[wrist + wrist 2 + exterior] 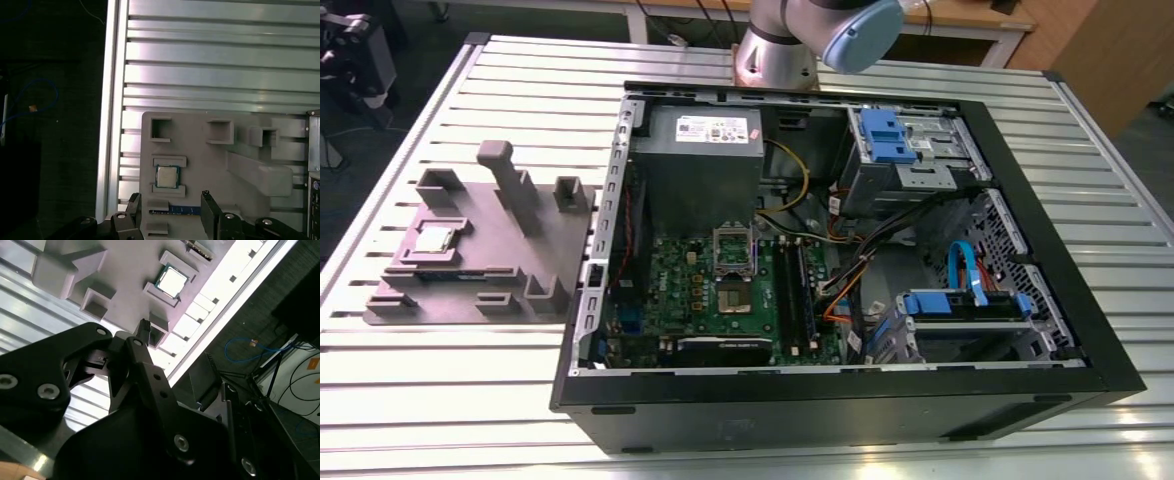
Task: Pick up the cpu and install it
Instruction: 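Pick up the cpu and move it towards the insertion slot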
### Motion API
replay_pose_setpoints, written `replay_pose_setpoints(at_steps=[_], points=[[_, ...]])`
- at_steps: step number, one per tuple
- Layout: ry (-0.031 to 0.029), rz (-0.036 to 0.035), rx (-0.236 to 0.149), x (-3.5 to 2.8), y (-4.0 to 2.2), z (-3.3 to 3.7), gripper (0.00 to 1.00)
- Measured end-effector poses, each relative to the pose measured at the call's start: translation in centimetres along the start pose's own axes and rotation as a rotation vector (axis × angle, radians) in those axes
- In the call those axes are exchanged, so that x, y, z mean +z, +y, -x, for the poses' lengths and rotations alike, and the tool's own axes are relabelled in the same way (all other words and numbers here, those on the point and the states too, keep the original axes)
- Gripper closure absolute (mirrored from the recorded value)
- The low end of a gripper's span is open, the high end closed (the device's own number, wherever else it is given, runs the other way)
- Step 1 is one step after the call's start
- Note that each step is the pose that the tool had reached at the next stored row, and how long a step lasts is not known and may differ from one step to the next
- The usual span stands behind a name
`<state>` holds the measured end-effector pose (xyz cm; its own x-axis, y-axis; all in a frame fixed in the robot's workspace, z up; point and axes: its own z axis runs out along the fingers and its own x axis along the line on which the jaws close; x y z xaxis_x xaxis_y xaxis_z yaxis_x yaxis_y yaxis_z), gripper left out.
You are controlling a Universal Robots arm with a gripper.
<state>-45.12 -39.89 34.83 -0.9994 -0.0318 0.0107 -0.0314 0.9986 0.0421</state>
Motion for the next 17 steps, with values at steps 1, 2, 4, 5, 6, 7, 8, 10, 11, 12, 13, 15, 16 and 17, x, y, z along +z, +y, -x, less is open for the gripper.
replay_pose_setpoints(at_steps=[1,2,4,5,6,7,8,10,11,12,13,15,16,17], points=[[0.0001,0.0,0.0,0.11,-0.01,0.0,0.41],[0.0001,0.0,0.0,0.22,-0.01,0.0,0.41],[0.0,0.0,0.0,0.42,-0.02,0.0,0.41],[0.0001,0.0,0.0,0.5,-0.02,0.0,0.41],[0.0,0.0,0.0,0.58,-0.02,0.0,0.41],[0.0001,0.0,0.0,0.66,-0.03,0.0,0.41],[0.0001,0.0,0.0,0.75,-0.03,0.0,0.41],[0.0001,-0.0001,0.0,0.91,-0.04,0.0,0.41],[0.0001,0.0,0.0,0.99,-0.04,0.0,0.41],[0.0001,-0.0001,0.0,1.06,-0.04,0.0,0.41],[0.0001,0.0,0.0,1.14,-0.05,0.0,0.41],[0.0002,-0.0001,0.0,1.26,-0.05,0.01,0.41],[0.0001,-0.0001,0.0,1.31,-0.06,0.0,0.41],[0.0001,0.0,0.0,1.37,-0.06,0.0,0.41]])
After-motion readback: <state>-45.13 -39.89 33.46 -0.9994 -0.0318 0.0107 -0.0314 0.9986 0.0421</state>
